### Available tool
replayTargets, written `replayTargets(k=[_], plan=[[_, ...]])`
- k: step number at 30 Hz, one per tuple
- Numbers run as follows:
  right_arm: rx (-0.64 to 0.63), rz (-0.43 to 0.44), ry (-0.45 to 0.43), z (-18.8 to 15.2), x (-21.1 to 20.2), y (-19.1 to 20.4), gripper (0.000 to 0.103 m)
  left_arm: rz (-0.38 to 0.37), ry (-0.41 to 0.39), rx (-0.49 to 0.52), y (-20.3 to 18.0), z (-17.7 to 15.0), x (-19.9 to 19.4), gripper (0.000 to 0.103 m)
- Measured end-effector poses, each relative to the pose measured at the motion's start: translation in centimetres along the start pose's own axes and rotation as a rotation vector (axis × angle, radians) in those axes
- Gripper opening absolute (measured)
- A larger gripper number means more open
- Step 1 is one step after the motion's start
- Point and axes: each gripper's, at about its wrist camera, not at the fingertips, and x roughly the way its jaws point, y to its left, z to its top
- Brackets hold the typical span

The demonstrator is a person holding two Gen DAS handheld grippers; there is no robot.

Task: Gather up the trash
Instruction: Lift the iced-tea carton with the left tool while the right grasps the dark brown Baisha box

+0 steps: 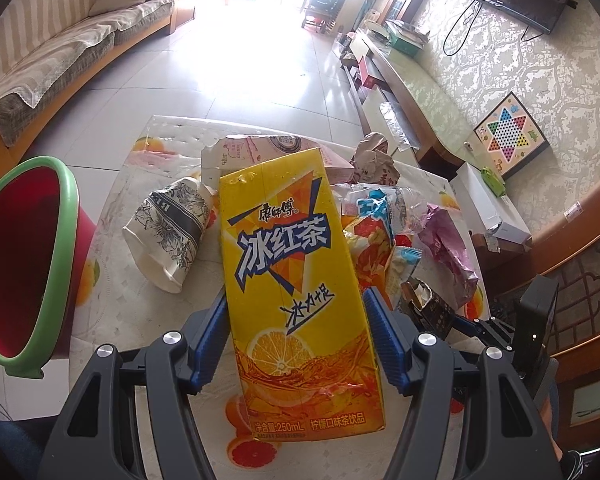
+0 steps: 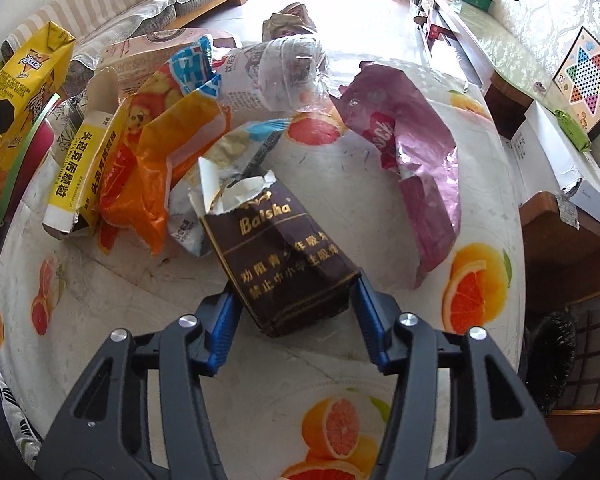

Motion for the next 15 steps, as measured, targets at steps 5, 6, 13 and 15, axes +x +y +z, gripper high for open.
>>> replayTargets(k=[5,6,13,15], plan=[[-0.005,0.007,-0.010,-0.4,-1.6,0.7,0.049,0.003,-0.016,-0.001,0.4,-0.2,-1.1,0.062],[-0.001,0.013,-0.012,-0.6,-2.0,0.8,0.049,0.003,-0.018,-0.002,0.5,-0.2,-1.3,0.062],[0.015,0.008,-0.053,-1.2,-5.7,1.6,0.048,0.002,-0.037,-0.005,1.1,-0.5,-2.8,0.062],[0.024,0.007,-0.081,-1.5,-7.2,1.7,0.048,0.000,-0.044,-0.007,1.3,-0.7,-3.3,0.062]])
